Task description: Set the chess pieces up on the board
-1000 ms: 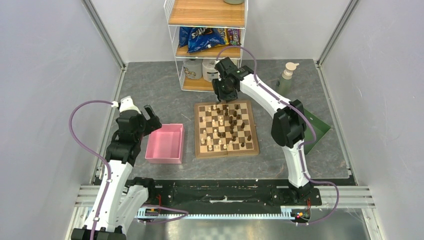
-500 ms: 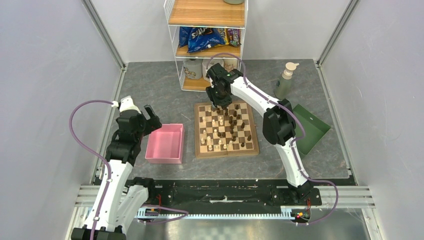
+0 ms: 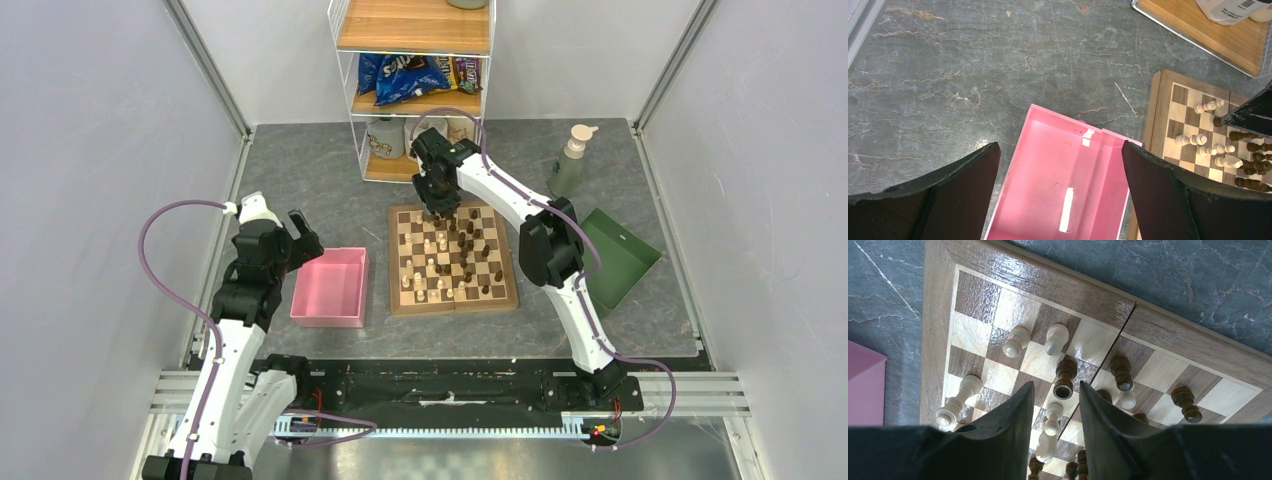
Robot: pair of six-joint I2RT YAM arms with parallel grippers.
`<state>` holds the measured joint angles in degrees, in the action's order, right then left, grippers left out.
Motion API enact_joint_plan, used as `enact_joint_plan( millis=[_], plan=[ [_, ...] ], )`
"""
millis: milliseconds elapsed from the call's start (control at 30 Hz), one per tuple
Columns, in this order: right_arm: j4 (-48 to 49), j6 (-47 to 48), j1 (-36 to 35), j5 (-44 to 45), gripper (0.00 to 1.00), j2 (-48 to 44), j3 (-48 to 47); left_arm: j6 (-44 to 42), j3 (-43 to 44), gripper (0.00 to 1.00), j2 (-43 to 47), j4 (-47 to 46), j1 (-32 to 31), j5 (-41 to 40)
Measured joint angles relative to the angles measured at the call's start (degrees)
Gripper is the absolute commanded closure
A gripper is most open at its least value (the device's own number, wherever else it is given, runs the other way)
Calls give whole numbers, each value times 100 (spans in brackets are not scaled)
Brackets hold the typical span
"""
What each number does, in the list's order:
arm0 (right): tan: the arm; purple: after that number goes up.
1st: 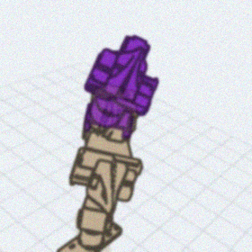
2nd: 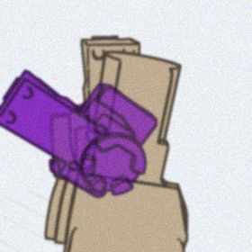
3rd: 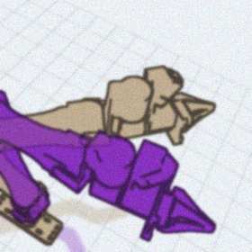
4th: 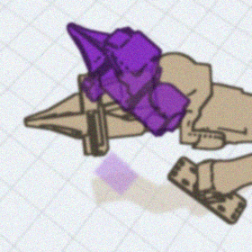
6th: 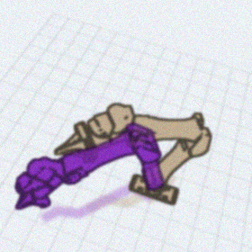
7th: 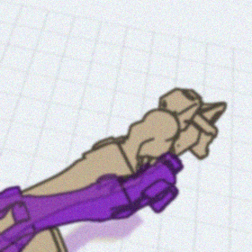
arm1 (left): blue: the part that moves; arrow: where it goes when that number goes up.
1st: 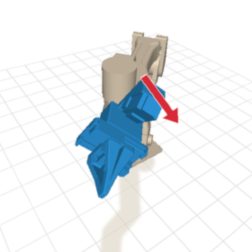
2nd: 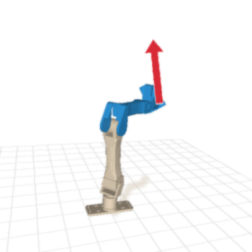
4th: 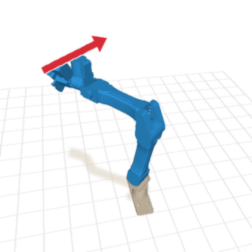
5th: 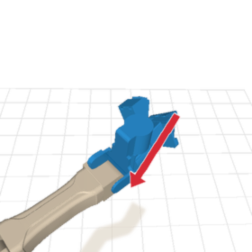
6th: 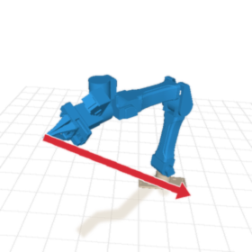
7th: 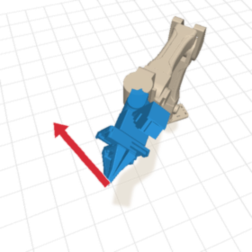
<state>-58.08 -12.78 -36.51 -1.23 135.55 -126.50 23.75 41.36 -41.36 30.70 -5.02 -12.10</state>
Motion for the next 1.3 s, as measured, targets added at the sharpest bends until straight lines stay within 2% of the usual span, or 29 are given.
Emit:
enact_joint_plan(
  millis=[267,333,433,533,733,867,1100,1300],
  plan=[
    [-28,2,0,22,61,72,-33,0,0,1,0,2,0,0],
    [-33,2,0,22,69,94,-33,0,0,1,0,2,0,0],
    [-35,17,0,24,73,122,-35,0,0,1,-2,0,0,0],
    [-31,24,0,26,83,122,-35,0,0,1,-24,2,0,0],
    [234,-4,0,24,85,-90,348,0,0,1,-33,2,0,0],
    [533,-79,0,107,86,-595,1047,0,0,1,-35,2,0,0],
    [1091,-282,0,581,87,-2068,2271,2,0,1,-52,0,0,2],
    [1331,-551,131,973,87,-2793,2780,2,0,1,-74,2,0,15]
  ],
)
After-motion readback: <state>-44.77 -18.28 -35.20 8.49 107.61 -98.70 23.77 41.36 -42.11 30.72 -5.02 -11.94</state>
